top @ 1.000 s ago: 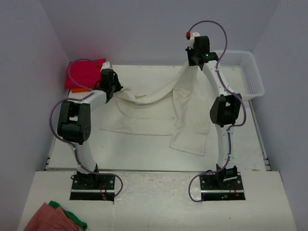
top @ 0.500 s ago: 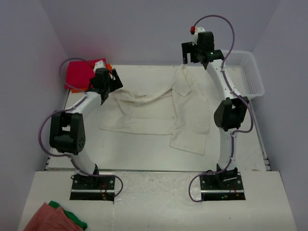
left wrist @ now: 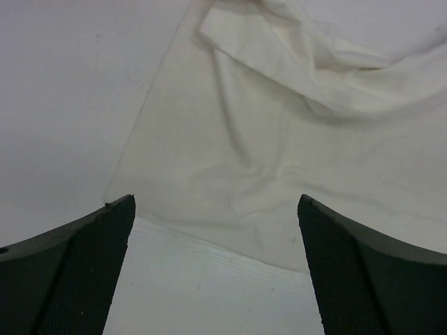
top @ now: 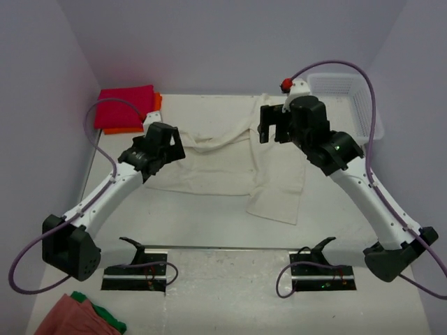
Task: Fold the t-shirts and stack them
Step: Flatten out the tshirt
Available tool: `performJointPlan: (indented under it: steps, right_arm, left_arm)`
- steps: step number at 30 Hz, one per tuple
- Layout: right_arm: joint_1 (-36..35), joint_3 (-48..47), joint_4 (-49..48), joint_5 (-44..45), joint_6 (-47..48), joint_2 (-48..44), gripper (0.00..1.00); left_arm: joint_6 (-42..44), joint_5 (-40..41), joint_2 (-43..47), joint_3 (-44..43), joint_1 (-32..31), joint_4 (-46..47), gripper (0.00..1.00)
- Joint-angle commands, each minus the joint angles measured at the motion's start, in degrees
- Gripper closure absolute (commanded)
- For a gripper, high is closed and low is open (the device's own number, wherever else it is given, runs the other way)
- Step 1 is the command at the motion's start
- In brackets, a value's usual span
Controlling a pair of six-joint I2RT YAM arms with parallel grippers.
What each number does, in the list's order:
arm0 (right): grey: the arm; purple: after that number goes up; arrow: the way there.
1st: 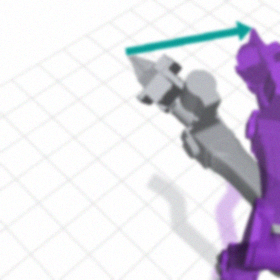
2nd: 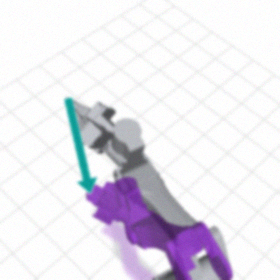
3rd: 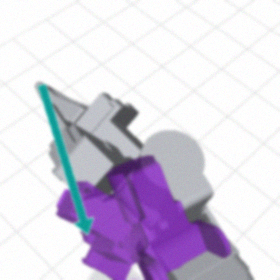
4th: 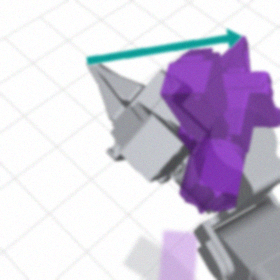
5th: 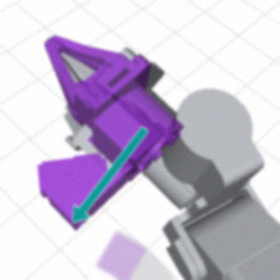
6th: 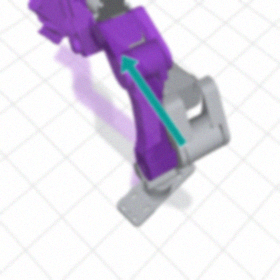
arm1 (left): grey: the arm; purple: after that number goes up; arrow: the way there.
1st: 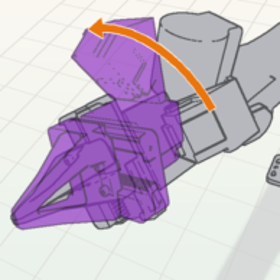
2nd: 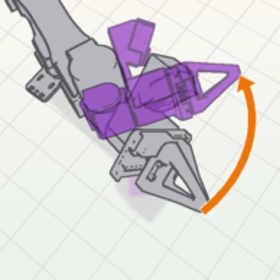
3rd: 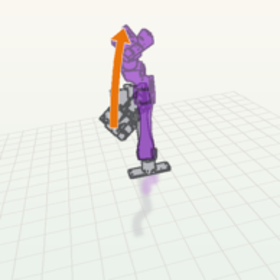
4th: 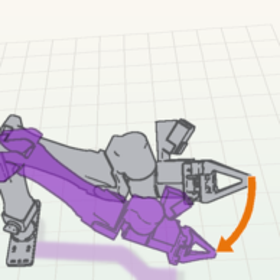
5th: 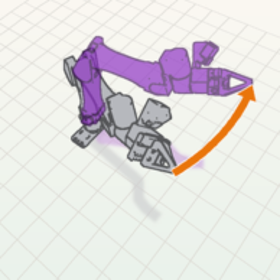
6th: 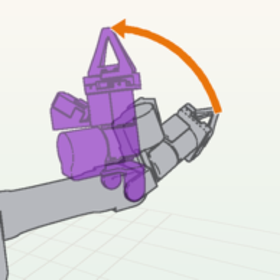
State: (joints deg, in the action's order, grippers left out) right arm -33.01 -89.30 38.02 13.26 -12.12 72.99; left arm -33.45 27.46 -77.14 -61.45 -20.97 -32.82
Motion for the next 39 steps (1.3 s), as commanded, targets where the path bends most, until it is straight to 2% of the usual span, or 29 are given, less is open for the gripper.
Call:
performJointPlan:
  steps: [1,2,3,4,5,7,13,16,22,25,28,32,39]
  right_arm:
    - [-2.13,6.05,6.27,5.47,-6.32,-0.64,0.01]
    - [-2.58,8.24,6.62,5.38,-7.29,-1.61,0.01]
    - [-3.02,9.31,7.15,5.55,-8.35,-2.49,0.01]
    - [-4.15,10.53,7.68,5.55,-9.49,-4.50,0.01]
    - [-4.68,13.42,7.77,5.99,-10.02,-5.57,0.01]
    - [-6.35,17.81,7.86,6.78,-11.17,-9.16,0.01]
    - [-7.24,26.88,1.54,2.66,-8.45,-18.84,0.01]
    - [-7.24,29.17,1.44,1.68,-7.13,-21.57,0.01]
    - [-7.24,31.81,0.57,1.77,-5.02,-26.05,0.01]
    - [-7.24,31.47,1.26,1.16,-5.11,-26.50,0.01]
    - [-7.24,30.68,2.06,0.63,-5.20,-25.88,0.01]
    - [-7.24,31.20,1.01,1.24,-5.11,-25.97,0.01]
    - [-7.24,31.90,0.91,1.51,-5.11,-24.65,0.01]
  left_arm:
    - [-2.93,-2.62,6.74,3.68,-0.05,-0.51,0.01]
    - [-1.72,-14.16,6.13,4.14,4.14,0.55,0.26]
    - [-1.18,-15.15,5.43,4.15,4.88,-0.22,0.38]
    - [-2.48,-13.51,4.90,3.89,4.54,-1.62,0.42]
    - [-3.37,-10.79,4.55,3.97,2.01,-2.68,0.39]
    - [-6.70,-5.41,3.94,4.76,2.07,-6.63,0.30]
    - [-8.38,-2.50,-3.09,5.64,3.39,-10.33,0.36]
    - [-9.35,-0.66,-6.00,6.16,3.92,-11.57,0.36]
    - [-7.42,-0.66,-9.86,8.80,9.80,-9.64,0.36]
    - [-5.66,-2.23,-10.13,10.21,13.75,-7.09,0.37]
    - [-3.82,-8.64,-10.83,11.18,17.70,-3.49,0.37]
    - [-3.11,-14.26,-12.59,9.60,18.16,-2.17,0.37]
    - [-3.02,-18.14,-13.30,11.00,18.86,0.56,0.35]
